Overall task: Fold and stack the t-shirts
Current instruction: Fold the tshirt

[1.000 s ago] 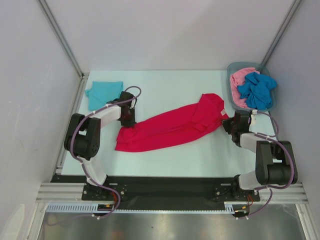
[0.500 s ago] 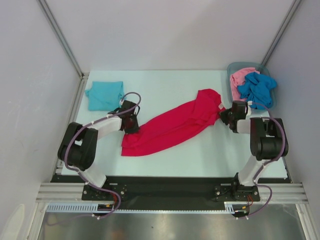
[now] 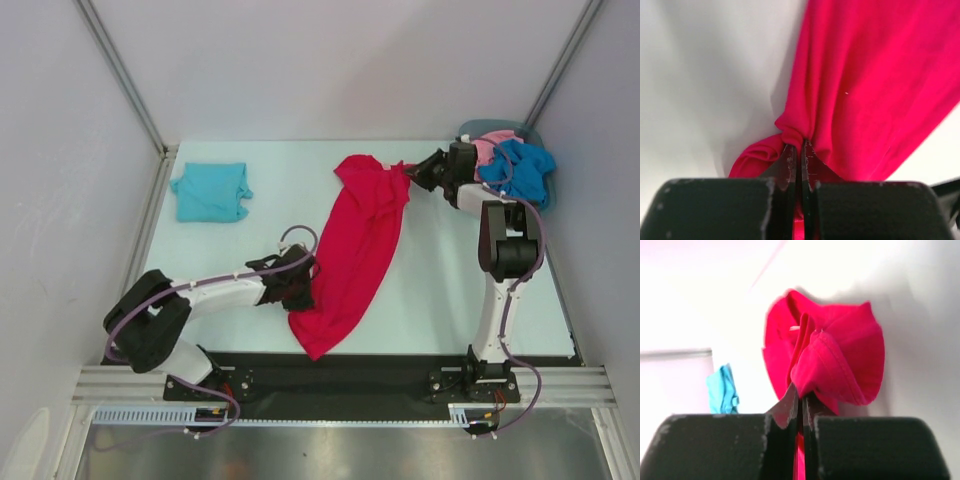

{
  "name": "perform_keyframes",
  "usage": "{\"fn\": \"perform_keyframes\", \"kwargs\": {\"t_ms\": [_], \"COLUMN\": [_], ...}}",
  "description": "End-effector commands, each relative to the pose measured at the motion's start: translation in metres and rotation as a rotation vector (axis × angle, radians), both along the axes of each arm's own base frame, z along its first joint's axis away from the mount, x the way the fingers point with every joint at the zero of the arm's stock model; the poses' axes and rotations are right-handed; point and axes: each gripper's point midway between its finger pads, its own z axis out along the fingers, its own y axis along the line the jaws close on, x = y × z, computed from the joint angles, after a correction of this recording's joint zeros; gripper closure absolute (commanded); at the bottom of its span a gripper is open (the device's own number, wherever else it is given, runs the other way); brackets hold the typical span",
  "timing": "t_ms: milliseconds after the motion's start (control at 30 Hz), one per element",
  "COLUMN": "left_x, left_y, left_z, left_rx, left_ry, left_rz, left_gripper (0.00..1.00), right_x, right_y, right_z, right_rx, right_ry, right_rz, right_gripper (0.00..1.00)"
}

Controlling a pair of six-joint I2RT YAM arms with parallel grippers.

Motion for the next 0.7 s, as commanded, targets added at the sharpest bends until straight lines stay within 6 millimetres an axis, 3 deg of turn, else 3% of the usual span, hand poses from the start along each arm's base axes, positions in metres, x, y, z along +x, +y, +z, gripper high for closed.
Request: {"fn": "perform_keyframes", "kwargs": {"t_ms": [0,67,167,400,567,633,667], "left_x": [-0.021,-0.025,-0.031,-0.042,-0.043,-0.042,-0.041], "left_y": [-0.032,-0.050,-0.070,-0.103,-0.090,-0.084,-0.081], "left_z": [0.009,0.013,0.012,0.018,0.026,0.030,0.034], "left_rx": [-0.045,-0.061,-0.066,-0.111,-0.117,-0.120,-0.122], "left_ry": [0.060,0.053,0.061,0.064,0.020,-0.001,-0.023], "left_rz": [-0.017,-0.051,-0.083,-0.107,-0.056,-0.040,-0.033], "left_gripper": [1.00,1.00,1.00,1.00,1.00,0.90,0.78], "right_x": [0.003,-0.001,-0.005,-0.010,-0.008,-0.008,-0.008], "right_y": [0.041,0.060,0.072,0.080,0.071,0.070,0.071], "right_z": [0.031,0.034,0.034,0.038,0.050,0.056,0.061], "right_rx": [-0.003,-0.010,-0.016,-0.022,-0.037,-0.041,-0.046], "right_ry": [-0.062,-0.069,-0.061,-0.065,-0.085,-0.095,-0.109], "right_rz": [0.167,0.223,0.250,0.265,0.252,0.249,0.249], "right_gripper": [1.00,1.00,1.00,1.00,1.00,1.00,1.00]}}
